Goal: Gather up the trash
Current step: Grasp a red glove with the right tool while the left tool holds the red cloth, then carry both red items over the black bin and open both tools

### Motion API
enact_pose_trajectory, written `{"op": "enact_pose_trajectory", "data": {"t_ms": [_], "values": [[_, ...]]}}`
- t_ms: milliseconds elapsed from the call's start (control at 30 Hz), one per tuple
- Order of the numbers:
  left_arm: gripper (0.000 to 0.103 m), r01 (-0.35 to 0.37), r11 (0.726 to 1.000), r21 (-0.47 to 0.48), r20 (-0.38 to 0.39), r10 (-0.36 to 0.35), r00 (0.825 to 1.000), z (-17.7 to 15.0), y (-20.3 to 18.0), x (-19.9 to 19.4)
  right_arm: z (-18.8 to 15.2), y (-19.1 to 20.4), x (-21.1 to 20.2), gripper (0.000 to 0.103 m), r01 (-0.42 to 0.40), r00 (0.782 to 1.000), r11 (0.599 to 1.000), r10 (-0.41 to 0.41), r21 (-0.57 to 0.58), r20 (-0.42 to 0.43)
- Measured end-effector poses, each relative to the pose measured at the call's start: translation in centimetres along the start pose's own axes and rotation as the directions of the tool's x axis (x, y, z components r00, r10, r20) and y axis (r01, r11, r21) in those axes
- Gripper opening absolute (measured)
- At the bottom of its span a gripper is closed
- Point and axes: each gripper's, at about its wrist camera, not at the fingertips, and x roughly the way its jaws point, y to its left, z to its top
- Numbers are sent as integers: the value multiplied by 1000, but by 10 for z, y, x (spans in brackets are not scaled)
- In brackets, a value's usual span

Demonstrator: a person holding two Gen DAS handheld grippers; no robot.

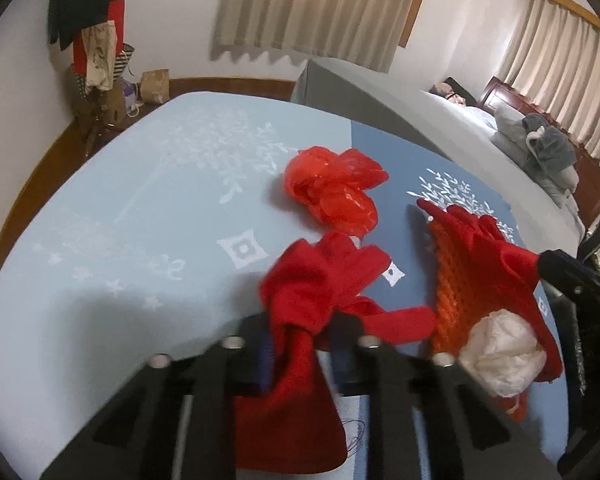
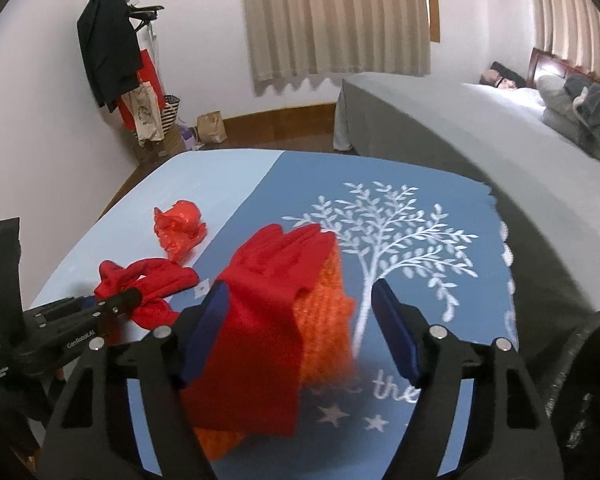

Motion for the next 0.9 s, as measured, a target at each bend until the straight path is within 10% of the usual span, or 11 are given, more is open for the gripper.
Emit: {"op": "enact_pose_trajectory", "data": {"t_ms": [333,900], "values": [[13,-11,1000,9,74,10,997,7,-6,-27,1,7,5,4,-106,993,994,106,-6,-50],[13,6,998,69,195,-19,981,19,-43,-87,19,-14,-68,4,-122,988,992,119,19,98]]}}
